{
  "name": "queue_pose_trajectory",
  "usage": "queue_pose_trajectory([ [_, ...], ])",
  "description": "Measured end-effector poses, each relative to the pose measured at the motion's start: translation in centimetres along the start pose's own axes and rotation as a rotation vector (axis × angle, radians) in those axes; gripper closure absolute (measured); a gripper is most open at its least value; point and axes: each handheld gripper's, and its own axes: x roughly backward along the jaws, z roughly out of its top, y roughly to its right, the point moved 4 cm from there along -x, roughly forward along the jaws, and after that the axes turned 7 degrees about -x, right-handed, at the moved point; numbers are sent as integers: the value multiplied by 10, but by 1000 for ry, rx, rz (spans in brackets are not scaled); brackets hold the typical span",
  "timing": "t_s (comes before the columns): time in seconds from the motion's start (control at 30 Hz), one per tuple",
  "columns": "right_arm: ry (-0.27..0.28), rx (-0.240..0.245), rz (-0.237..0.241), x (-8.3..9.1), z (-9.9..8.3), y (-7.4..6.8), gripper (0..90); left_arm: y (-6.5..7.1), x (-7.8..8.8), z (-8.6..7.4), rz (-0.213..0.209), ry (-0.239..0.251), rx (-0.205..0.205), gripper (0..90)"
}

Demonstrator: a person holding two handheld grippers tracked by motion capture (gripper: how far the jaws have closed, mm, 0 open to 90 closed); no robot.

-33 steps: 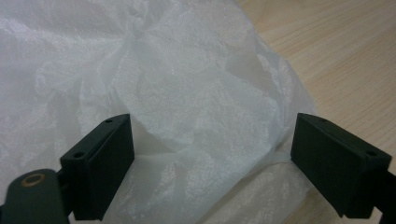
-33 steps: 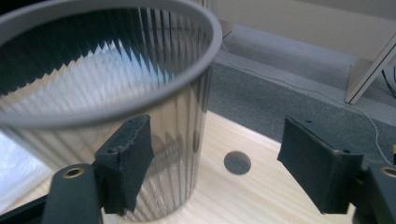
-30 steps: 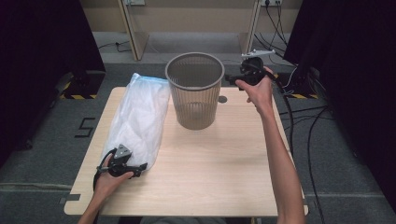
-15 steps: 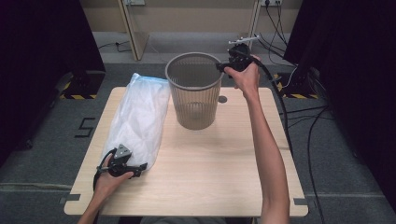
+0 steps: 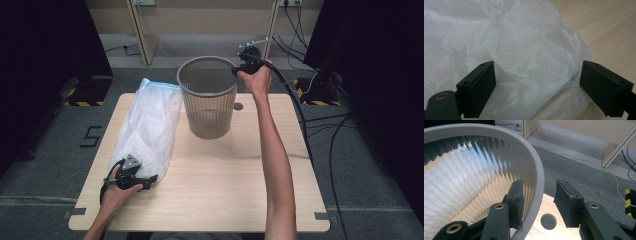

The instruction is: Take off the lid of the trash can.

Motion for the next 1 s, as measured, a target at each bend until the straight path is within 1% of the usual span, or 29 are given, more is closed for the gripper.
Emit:
queue_pose_trajectory([
  [0.07, -16, 0, 5, -4, -1, -2, 626, 0, 0, 0, 0, 0, 0, 123],
  [0.1, -16, 0, 5, -4, -1, -2, 626, 0, 0, 0, 0, 0, 0, 123],
  [0.17, -31, 1, 1, -8, -2, -3, 658, 0, 0, 0, 0, 0, 0, 123],
  [0.27, -33, -1, -4, -10, -3, -4, 719, 0, 0, 0, 0, 0, 0, 123],
  [0.37, -33, -11, -3, -10, -2, -5, 735, 0, 0, 0, 0, 0, 0, 123],
  [0.43, -16, -22, -4, -9, -1, -5, 744, 0, 0, 0, 0, 0, 0, 123],
  [0.53, -5, -31, -9, -8, 1, -6, 751, 0, 0, 0, 0, 0, 0, 123],
  [0.6, 12, -51, -3, -6, 3, -5, 757, 0, 0, 0, 0, 2, 1, 123],
  [0.63, 28, -69, 4, -3, 5, -5, 763, 0, 0, 0, 1, 2, 1, 123],
  [0.7, 40, -91, 14, -2, 6, -5, 771, 0, 0, 0, 0, 2, 1, 123],
  [0.73, 40, -91, 14, -2, 6, -5, 771, 0, 0, 0, 0, 2, 1, 123],
  [0.83, 61, -129, 29, -2, 9, -3, 784, 0, 0, 0, 0, 2, 1, 123],
  [0.9, 73, -145, 37, 0, 10, -2, 788, 0, 0, 0, 1, 2, 1, 123],
  [1.0, 92, -169, 35, 3, 12, 1, 792, 0, 0, 0, 0, 2, 1, 123],
])
